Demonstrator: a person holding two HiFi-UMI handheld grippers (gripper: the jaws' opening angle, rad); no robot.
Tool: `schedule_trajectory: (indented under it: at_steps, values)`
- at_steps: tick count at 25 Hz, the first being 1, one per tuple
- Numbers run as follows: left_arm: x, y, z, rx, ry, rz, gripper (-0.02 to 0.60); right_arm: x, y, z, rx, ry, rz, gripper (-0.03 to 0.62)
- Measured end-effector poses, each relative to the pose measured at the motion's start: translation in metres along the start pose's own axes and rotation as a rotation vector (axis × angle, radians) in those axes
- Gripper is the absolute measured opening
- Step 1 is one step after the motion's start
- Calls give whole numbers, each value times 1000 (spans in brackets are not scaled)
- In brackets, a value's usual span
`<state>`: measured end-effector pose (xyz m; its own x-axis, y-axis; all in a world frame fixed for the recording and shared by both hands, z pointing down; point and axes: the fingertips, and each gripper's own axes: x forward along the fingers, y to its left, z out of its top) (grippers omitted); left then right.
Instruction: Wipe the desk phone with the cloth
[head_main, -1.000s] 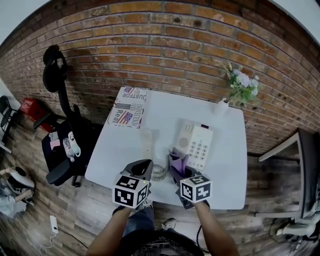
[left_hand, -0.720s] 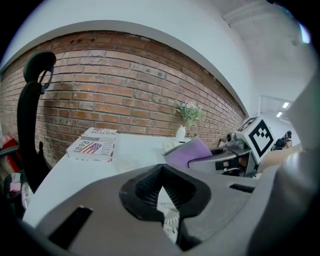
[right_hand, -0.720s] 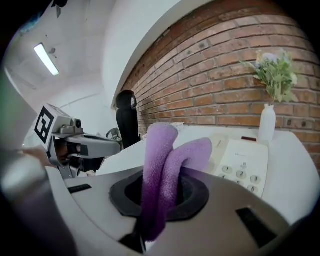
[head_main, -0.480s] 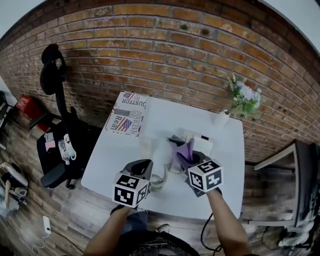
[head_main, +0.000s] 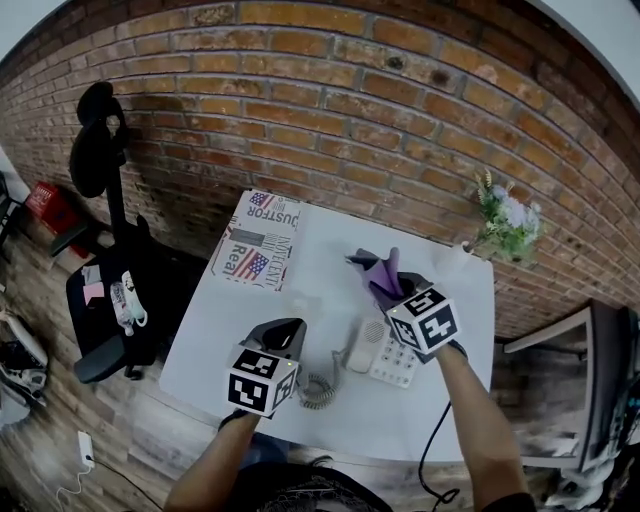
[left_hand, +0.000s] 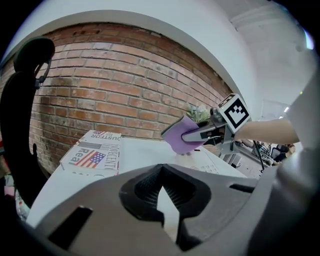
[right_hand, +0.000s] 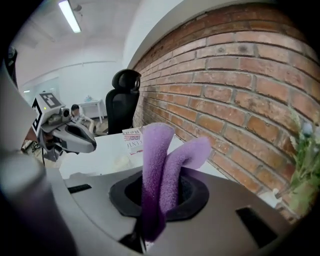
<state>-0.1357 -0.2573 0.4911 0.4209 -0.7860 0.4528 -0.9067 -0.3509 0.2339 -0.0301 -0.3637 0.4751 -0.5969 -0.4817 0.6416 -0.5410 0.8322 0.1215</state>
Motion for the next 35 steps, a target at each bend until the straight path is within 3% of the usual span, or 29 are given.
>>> schedule_trajectory:
  at_steps: [8,17,22,35]
  values:
    - [23,24,6,-26,9,-13,5,39,-30,3,-180,146,9,52]
    - [34,43,3,-48,28,-20,5,65,-36,10,-216,198,35,52]
    - [33,50,1,-52,30,-15,5,77,-21,-20,-279,292,74,52]
    - [16,35,-10,-54,24,-16,5,65,44,-51,-299,348,206,52]
